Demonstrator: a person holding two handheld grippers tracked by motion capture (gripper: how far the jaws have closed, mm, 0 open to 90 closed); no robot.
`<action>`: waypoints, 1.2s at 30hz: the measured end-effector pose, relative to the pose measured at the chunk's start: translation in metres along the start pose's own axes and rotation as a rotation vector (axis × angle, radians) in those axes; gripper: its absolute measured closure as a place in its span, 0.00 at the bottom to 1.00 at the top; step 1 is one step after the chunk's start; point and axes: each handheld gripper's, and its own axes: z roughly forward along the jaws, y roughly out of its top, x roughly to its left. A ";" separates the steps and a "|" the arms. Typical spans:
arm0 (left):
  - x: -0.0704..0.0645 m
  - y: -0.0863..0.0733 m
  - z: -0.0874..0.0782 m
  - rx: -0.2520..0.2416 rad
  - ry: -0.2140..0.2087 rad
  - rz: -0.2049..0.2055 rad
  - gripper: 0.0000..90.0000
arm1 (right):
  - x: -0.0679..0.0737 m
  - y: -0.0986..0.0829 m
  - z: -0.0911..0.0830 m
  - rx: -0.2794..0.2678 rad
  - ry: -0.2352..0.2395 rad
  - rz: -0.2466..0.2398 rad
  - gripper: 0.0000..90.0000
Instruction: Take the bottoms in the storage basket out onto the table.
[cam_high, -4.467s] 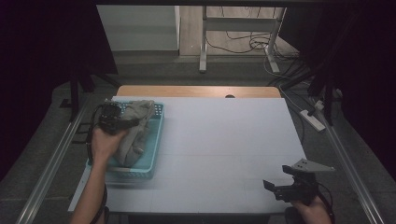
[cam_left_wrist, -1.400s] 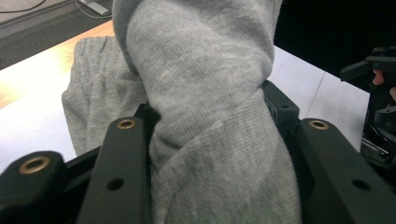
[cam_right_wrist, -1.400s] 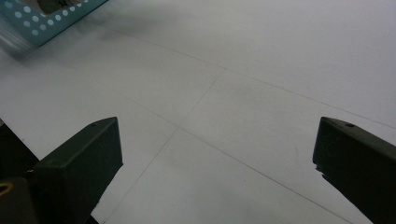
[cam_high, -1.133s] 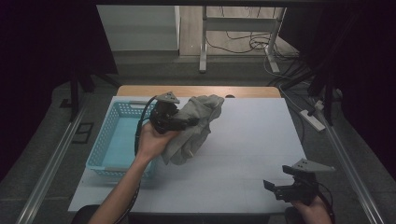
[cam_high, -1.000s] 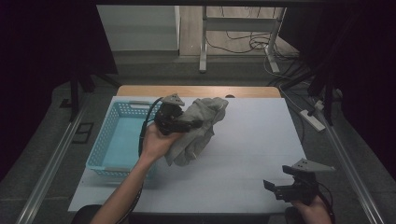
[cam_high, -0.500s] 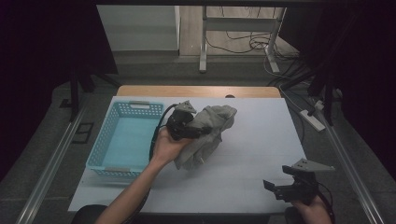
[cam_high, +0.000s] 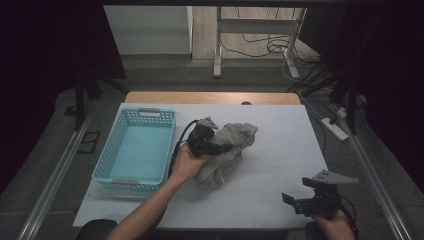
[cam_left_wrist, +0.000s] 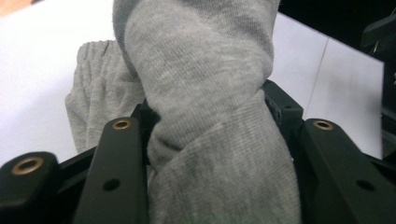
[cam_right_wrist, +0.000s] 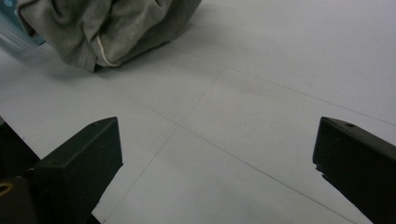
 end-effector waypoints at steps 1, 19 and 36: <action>0.000 -0.001 0.003 0.010 0.002 0.001 0.58 | 0.000 0.000 0.000 0.001 -0.001 -0.002 0.02; -0.001 -0.022 0.047 0.126 0.016 0.037 0.53 | 0.001 0.000 0.000 0.007 0.003 -0.011 0.02; 0.001 -0.034 0.066 0.140 -0.004 0.061 0.25 | 0.002 0.000 0.001 0.017 0.004 -0.024 0.02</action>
